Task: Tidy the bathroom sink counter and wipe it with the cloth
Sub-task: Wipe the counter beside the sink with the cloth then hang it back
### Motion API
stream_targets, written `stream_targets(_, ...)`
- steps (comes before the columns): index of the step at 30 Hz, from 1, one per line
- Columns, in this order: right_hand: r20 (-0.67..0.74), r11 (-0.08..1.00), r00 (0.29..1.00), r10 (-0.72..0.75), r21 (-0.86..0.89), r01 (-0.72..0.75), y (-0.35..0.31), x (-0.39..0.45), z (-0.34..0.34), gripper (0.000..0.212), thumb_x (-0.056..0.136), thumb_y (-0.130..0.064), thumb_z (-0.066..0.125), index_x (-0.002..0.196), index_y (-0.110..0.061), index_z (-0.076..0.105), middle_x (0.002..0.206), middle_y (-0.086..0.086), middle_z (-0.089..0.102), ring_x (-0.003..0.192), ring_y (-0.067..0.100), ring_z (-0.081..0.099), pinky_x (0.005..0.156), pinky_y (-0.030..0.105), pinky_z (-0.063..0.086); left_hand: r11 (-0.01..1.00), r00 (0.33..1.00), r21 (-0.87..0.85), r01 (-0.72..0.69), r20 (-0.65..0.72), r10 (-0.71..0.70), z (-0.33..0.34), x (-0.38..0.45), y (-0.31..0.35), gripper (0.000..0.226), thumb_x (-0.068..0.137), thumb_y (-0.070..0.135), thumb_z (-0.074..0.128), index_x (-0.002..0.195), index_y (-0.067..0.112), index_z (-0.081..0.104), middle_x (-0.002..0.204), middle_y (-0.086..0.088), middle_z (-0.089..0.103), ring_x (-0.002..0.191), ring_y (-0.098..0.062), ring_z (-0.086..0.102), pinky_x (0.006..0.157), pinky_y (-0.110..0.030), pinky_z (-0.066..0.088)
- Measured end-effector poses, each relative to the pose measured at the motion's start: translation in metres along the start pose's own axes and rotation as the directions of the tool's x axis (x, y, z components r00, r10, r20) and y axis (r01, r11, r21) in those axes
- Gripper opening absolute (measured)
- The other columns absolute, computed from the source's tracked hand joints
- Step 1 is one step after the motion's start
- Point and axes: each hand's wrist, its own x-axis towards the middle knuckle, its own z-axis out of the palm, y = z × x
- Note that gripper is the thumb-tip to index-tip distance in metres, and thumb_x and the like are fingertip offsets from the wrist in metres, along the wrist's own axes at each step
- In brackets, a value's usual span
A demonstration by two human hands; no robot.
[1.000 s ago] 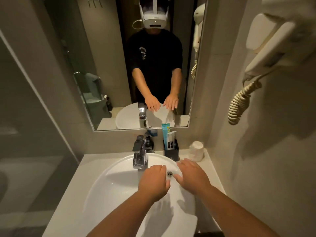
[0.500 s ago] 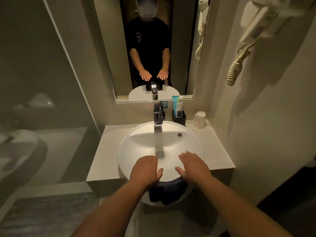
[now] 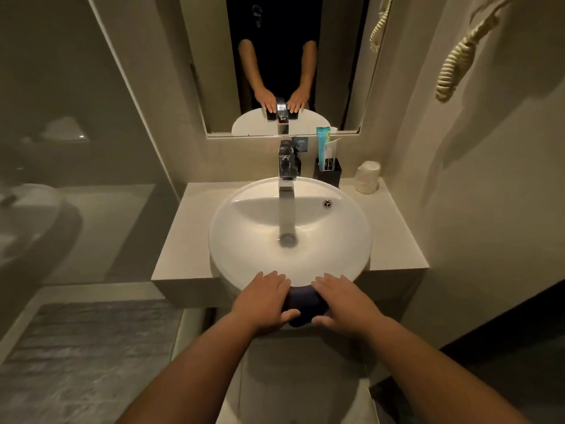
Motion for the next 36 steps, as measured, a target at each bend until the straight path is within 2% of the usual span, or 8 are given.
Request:
stream_targets(5,-0.048,0.998,0.997,-0.061,-0.007,0.061,0.007,0.006,0.007,0.042,0.082,-0.05,0.063,0.12,-0.037,0.05,0.123,-0.009,0.061,0.113,0.013,0.052,0.11,0.039,0.033,1.0,0.996,-0.024,0.002,0.09,0.001,0.013,0.015,0.008,0.039,0.08,0.047,0.065,0.107,0.022,0.054,0.105,-0.001,0.063,0.09,-0.02,0.055,0.082,-0.036,0.048)
stream_targets(12,-0.002,0.998,0.999,-0.04,0.053,0.041,0.002,0.005,-0.026,0.023,0.088,-0.031,0.065,0.111,-0.026,0.067,0.106,0.001,0.068,0.097,0.019,0.059,0.093,0.033,0.046,0.999,0.991,-0.053,0.014,0.131,-0.007,-0.006,0.011,0.012,0.025,0.091,0.04,0.055,0.107,0.021,0.058,0.101,-0.003,0.067,0.088,-0.023,0.063,0.079,-0.041,0.054)
stream_targets(17,0.109,0.95,0.994,-0.02,0.312,-0.015,0.005,0.002,-0.081,0.021,0.085,-0.024,0.067,0.105,-0.027,0.064,0.103,-0.004,0.067,0.093,0.012,0.058,0.083,0.026,0.045,0.963,0.988,-0.262,0.065,0.152,-0.025,-0.049,0.004,0.01,0.011,0.091,0.031,0.056,0.099,0.023,0.059,0.095,-0.001,0.067,0.084,-0.018,0.06,0.076,-0.032,0.048)
stream_targets(22,0.011,0.862,1.0,-0.015,0.507,0.007,-0.001,0.013,-0.145,0.023,0.078,-0.026,0.075,0.096,-0.029,0.06,0.096,-0.006,0.065,0.089,0.014,0.061,0.072,0.022,0.049,0.822,0.976,-0.538,0.188,0.198,-0.094,-0.098,-0.007,0.012,0.016,0.087,0.04,0.061,0.098,0.029,0.06,0.09,0.007,0.064,0.085,-0.014,0.059,0.068,-0.023,0.042)
stream_targets(25,-0.011,0.795,0.998,-0.057,0.604,0.053,-0.015,0.027,-0.173,0.023,0.079,-0.024,0.074,0.097,-0.028,0.061,0.095,-0.007,0.065,0.09,0.012,0.062,0.074,0.025,0.054,0.605,0.974,-0.765,0.222,0.204,-0.099,-0.124,-0.018,0.01,0.039,0.082,0.054,0.061,0.116,0.035,0.058,0.113,0.005,0.066,0.102,-0.016,0.063,0.086,-0.029,0.051)
stream_targets(28,-0.012,0.739,0.992,-0.129,0.666,0.104,-0.036,0.046,-0.19,0.027,0.079,-0.021,0.075,0.102,-0.025,0.062,0.099,-0.003,0.068,0.095,0.013,0.064,0.082,0.028,0.055,0.447,0.974,-0.868,0.216,0.162,-0.155,-0.141,-0.029,0.005,0.038,0.08,0.055,0.062,0.115,0.04,0.06,0.119,0.004,0.067,0.108,-0.015,0.063,0.095,-0.035,0.051)
stream_targets(31,0.009,0.707,0.98,-0.201,0.694,0.138,-0.063,0.068,-0.196,0.029,0.078,-0.019,0.077,0.103,-0.024,0.062,0.099,-0.001,0.071,0.094,0.015,0.066,0.081,0.026,0.055,0.376,0.959,-0.897,0.233,0.148,-0.241,-0.144,-0.037,-0.007,0.027,0.084,0.044,0.061,0.108,0.033,0.066,0.112,0.001,0.071,0.105,-0.016,0.065,0.095,-0.037,0.052)
stream_targets(36,0.031,0.73,0.953,-0.303,0.651,0.211,-0.107,0.11,-0.189,0.025,0.078,-0.019,0.076,0.099,-0.023,0.064,0.098,-0.001,0.071,0.093,0.019,0.066,0.082,0.032,0.055,0.406,0.914,-0.881,0.244,0.069,-0.4,-0.137,-0.048,-0.045,0.031,0.079,0.041,0.062,0.106,0.028,0.067,0.104,0.003,0.072,0.098,-0.014,0.067,0.089,-0.036,0.054)
